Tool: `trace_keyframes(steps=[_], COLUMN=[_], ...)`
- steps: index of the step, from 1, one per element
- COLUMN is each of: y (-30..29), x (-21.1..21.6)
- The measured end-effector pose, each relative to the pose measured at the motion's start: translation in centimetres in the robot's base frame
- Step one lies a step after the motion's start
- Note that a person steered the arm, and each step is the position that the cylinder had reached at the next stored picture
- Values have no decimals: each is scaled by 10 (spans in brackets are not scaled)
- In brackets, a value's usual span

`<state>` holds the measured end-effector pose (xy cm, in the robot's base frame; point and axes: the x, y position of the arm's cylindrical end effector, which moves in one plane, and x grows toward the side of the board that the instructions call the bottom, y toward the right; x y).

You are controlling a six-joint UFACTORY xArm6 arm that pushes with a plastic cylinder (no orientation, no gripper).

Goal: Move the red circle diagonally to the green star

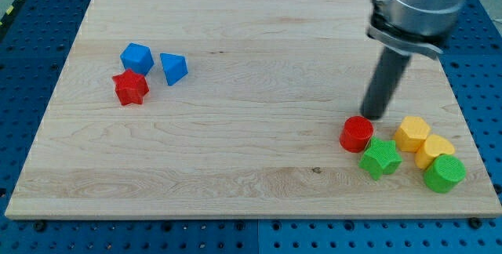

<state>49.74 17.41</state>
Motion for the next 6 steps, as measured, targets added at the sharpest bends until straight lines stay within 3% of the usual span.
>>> trace_keyframes(steps=[4, 6], y=[0, -32], x=[31, 37])
